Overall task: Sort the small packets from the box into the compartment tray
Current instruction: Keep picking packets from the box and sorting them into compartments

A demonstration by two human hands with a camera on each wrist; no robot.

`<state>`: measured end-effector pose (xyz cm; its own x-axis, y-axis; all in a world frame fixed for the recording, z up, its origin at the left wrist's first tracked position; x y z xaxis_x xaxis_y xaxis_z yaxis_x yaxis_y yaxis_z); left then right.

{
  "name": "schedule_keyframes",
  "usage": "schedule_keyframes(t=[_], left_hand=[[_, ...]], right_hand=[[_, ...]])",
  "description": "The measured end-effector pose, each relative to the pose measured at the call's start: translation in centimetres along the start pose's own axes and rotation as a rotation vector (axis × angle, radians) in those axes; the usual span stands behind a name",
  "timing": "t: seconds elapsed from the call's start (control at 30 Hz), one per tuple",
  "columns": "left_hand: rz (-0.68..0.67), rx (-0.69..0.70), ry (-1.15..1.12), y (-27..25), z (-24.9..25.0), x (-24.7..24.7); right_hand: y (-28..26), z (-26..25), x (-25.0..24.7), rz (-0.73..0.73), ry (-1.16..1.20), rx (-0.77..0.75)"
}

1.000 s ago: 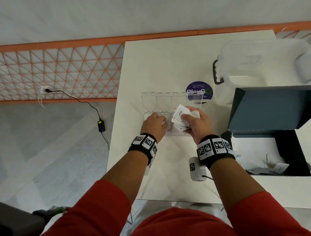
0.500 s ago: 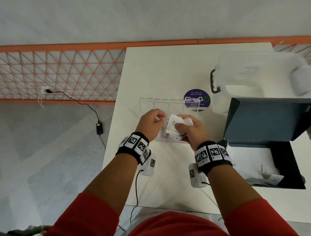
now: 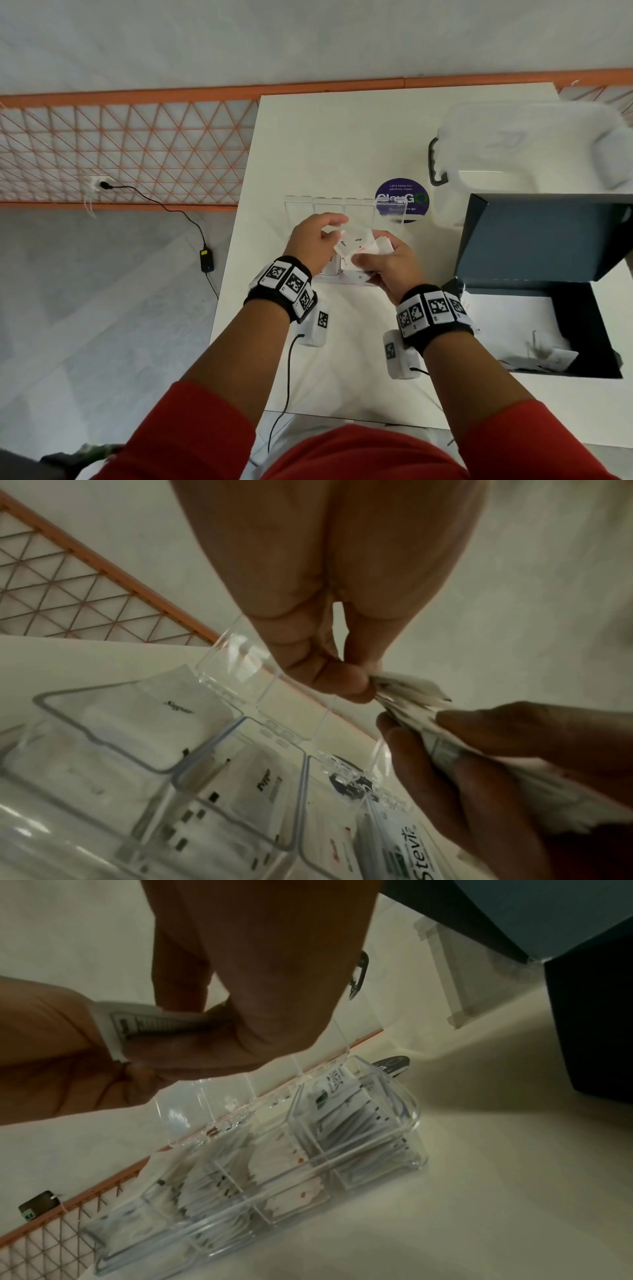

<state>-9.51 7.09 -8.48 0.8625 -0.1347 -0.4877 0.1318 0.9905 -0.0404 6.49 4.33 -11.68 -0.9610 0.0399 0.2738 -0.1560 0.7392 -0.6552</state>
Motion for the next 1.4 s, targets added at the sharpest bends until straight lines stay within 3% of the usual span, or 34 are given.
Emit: schedule_keyframes(t=[0.27,0.47,0.63,0.8,0.9,1.1,1.2,1.4], left_hand=[[-0.083,0.084,0.201,-0.4,0.7,0.1],[-0.052,0.096,0.240,-0.6,1.2,0.0],[0.032,0.000,0.166,-0.8,0.1,-0.6],[0.101,-0.180,-0.086,-1.0,-1.6,-1.2],[0.092,-0.196,-0.091,-1.0,-2.1,-1.3],[0.139,-0.142,0.111,-1.1,-3.2,-1.2],[0.035,-0.101,0.194,-1.0,-3.4,-0.3],[-0.183,0.068,0.656,-0.4,-4.3,1.6]], right_hand=[[0.2,-0.1,0.3,-0.022,0.084,-0.001],[0.6,0.2,0.8,0.089,0.086,0.004],[0.7,0.4,0.9,0.098,0.093,0.000],[0.8,0.6,0.8,0.112,0.113,0.002],[0.7,0.6,0.8,0.116,0.113,-0.004],[0.6,0.7,0.6,0.122,0.114,-0.012],[0.7,0.9,0.3,0.134,0.119,-0.013],[0.9,1.4,0.0,0.138,0.134,-0.003]])
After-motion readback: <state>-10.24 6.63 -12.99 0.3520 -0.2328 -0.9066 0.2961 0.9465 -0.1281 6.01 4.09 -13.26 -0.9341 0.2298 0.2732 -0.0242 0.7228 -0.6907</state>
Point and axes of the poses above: each hand's wrist, its own y-axis towards the middle knuckle, its own x-axis out of the palm, z = x × y, the point moved 2 cm from there along y, towards the middle knuckle, and after that the axes turned 12 degrees about x, right-handed, at the moved point
